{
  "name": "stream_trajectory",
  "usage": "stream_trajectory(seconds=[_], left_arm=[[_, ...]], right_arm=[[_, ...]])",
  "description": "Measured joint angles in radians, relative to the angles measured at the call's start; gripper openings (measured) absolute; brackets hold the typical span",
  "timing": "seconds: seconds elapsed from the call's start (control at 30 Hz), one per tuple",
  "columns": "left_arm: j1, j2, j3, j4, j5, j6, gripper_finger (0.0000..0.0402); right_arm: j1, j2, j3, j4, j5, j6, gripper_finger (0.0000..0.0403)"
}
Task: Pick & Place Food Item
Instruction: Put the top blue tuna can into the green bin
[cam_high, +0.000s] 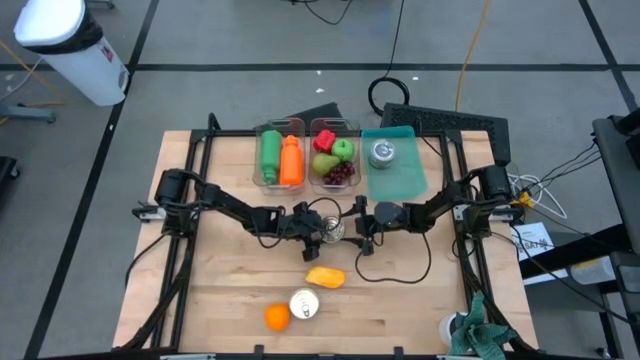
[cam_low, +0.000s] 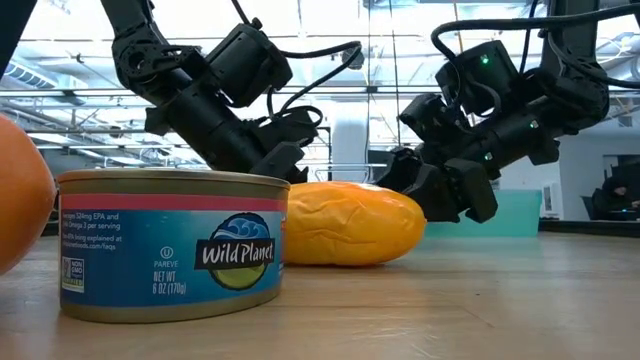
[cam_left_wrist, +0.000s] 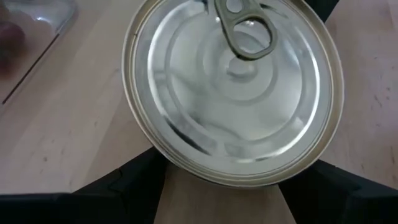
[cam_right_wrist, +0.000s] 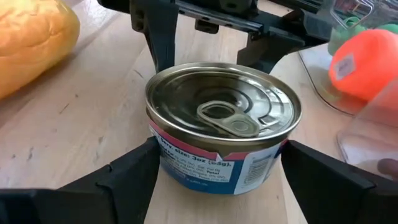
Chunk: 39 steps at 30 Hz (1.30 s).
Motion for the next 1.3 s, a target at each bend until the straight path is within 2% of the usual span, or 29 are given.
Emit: stream_trajectory(seconds=[0.27, 0.43, 0.6, 0.8, 0.9, 1.07, 1.3], left_arm=[[0.008, -0.013, 0.0, -0.018, 0.014, 0.006, 0.0285], [0.007, -0.015, 0.004, -0.02, 0.01, 0.001, 0.0284], [0.007, -0.015, 0.003, -0.007, 0.005, 0.048, 0.0285], [0.007, -0.015, 0.003, -0.013, -0.005, 0.087, 0.0285], [0.008, -0.015, 0.005, 0.04, -0.028, 0.086, 0.0285], [0.013, -0.017, 0.012, 0.176, -0.061, 0.114, 0.0284], [0.011, -0.02, 0.007, 0.184, -0.054, 0.165, 0.0284]], right_arm=[[0.016, -0.017, 0.0, 0.026, 0.01, -0.011, 0.0313], [-0.002, -0.037, 0.003, -0.009, -0.006, 0.291, 0.0313], [-0.017, -0.04, 0.019, -0.079, -0.071, 0.578, 0.0313], [-0.02, -0.04, 0.037, -0.146, -0.097, 0.861, 0.0313], [-0.041, -0.039, 0.041, -0.124, -0.166, 1.008, 0.0313], [-0.066, -0.04, 0.048, -0.054, -0.299, 1.139, 0.0313], [-0.069, -0.041, 0.046, -0.003, -0.286, 1.132, 0.0313]])
